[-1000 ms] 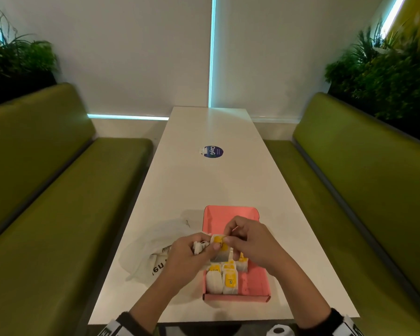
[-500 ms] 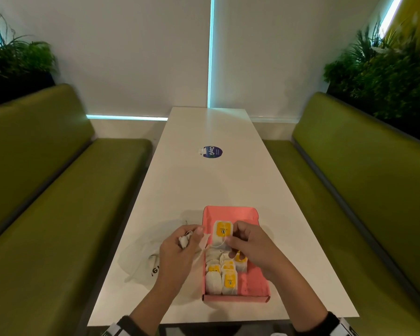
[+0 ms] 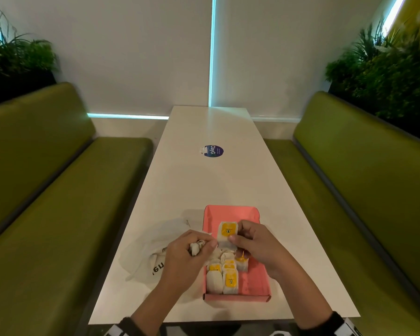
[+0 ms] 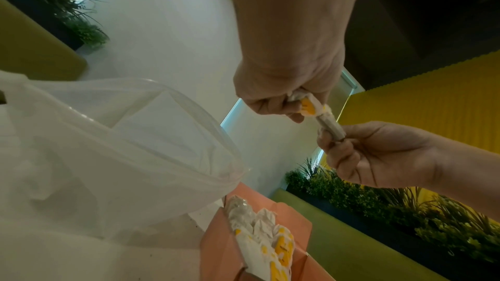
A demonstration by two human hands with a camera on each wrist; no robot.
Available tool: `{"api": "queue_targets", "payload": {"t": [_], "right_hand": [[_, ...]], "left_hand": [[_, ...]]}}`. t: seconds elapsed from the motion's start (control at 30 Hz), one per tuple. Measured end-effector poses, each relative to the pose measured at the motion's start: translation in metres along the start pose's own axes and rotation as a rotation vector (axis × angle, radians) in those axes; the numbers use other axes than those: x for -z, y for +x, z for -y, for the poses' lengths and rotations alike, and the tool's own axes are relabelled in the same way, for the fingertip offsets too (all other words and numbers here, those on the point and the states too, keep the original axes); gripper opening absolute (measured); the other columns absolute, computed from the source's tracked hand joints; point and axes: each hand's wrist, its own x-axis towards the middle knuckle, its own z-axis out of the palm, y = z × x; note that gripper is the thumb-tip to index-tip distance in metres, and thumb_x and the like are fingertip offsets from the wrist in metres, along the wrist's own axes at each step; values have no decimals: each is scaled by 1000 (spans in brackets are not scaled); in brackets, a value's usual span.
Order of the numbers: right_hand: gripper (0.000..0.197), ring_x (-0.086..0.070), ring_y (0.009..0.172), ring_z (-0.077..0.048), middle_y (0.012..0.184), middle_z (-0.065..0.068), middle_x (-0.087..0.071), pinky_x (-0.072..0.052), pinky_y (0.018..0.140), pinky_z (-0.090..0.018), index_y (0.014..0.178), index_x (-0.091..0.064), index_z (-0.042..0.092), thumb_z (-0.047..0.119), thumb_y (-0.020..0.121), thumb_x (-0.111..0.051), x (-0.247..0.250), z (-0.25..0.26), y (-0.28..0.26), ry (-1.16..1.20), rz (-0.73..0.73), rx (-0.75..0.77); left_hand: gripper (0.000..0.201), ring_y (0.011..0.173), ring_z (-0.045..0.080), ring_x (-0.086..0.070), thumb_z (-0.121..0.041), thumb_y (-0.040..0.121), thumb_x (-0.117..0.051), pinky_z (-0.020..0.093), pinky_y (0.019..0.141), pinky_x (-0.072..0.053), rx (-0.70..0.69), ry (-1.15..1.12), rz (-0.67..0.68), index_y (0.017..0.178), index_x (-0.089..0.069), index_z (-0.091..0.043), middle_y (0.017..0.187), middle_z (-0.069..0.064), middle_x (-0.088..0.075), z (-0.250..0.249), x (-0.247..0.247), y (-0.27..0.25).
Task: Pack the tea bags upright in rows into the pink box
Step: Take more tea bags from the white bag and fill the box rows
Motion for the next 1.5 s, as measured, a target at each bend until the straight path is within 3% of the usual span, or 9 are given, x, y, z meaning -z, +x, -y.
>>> {"api": "queue_targets", "payload": {"t": [0.2, 0.33, 0.67, 0.8, 0.87, 1.0, 1.13, 1.27, 1.5], "right_hand": [[3, -53, 50, -8, 64, -3, -56, -39, 50, -19, 90, -60, 4, 6, 91, -58, -4, -2, 2, 134, -7, -57], [5, -51, 48, -8, 65, -3, -56, -37, 47, -18, 88, -59, 5, 4, 91, -56, -11, -1, 4, 162, -65, -60], [7, -53, 50, -8, 63, 3, -60, -40, 50, -19, 83, -59, 9, 9, 90, -58, -21, -1, 4, -37, -215, -14], [6, -53, 51, -8, 63, 2, -60, -41, 53, -21, 85, -60, 4, 8, 89, -59, -18, 1, 2, -21, -191, 2], [8, -53, 51, -7, 64, 2, -60, -42, 53, -20, 84, -59, -1, 7, 88, -61, -15, 3, 1, -21, -185, 19], [9, -55, 54, -6, 68, 4, -60, -42, 54, -18, 78, -60, 4, 7, 86, -64, -11, 6, -2, -46, -143, 36], [13, -56, 58, -7, 66, 8, -60, -44, 61, -22, 74, -63, 17, 10, 84, -66, -9, 9, -5, -26, -67, 29], [12, -58, 58, -7, 66, 2, -64, -46, 58, -18, 77, -63, 12, 6, 87, -63, -8, 8, -4, 55, -19, 4], [6, -66, 65, -13, 75, -7, -68, -52, 62, -20, 88, -66, 6, 7, 83, -68, -5, 4, -3, 75, -7, 4]], "left_hand": [[18, 68, 4, -61, -8, 82, -69, 11, 61, -46, -9, -104, 64, 74, -67, -23, 73, -13, -67, -10, -3, -4], [10, 65, 5, -61, -36, 78, -66, 11, 60, -45, -105, -167, 55, 75, -68, -27, 71, -13, -66, -13, -5, -4], [20, 64, -2, -59, -45, 85, -58, 19, 53, -50, -411, 272, 16, 81, -68, -29, 77, -17, -64, 10, -3, 0], [50, 67, 1, -58, -72, 79, -46, 13, 55, -46, -279, 308, 67, 71, -66, -26, 70, -21, -59, 18, -2, 0], [46, 70, 5, -57, -75, 75, -41, 16, 59, -45, -168, 253, 58, 67, -56, -32, 67, -17, -57, 20, 0, 1], [46, 70, 11, -60, -84, 72, -34, 22, 62, -49, -44, 93, 28, 86, -54, -45, 77, -12, -63, 15, 3, 3], [30, 75, 4, -64, -55, 80, -54, 10, 67, -48, 59, -53, 127, 107, -57, -43, 79, -11, -67, 1, 1, 7], [24, 76, 9, -65, -41, 78, -63, 20, 68, -50, 105, -158, 235, 91, -72, -24, 83, -3, -71, -1, 1, 4], [17, 78, 5, -66, -33, 80, -65, 14, 69, -49, 152, -190, 241, 90, -72, -22, 85, -6, -72, -6, -2, 4]]}}
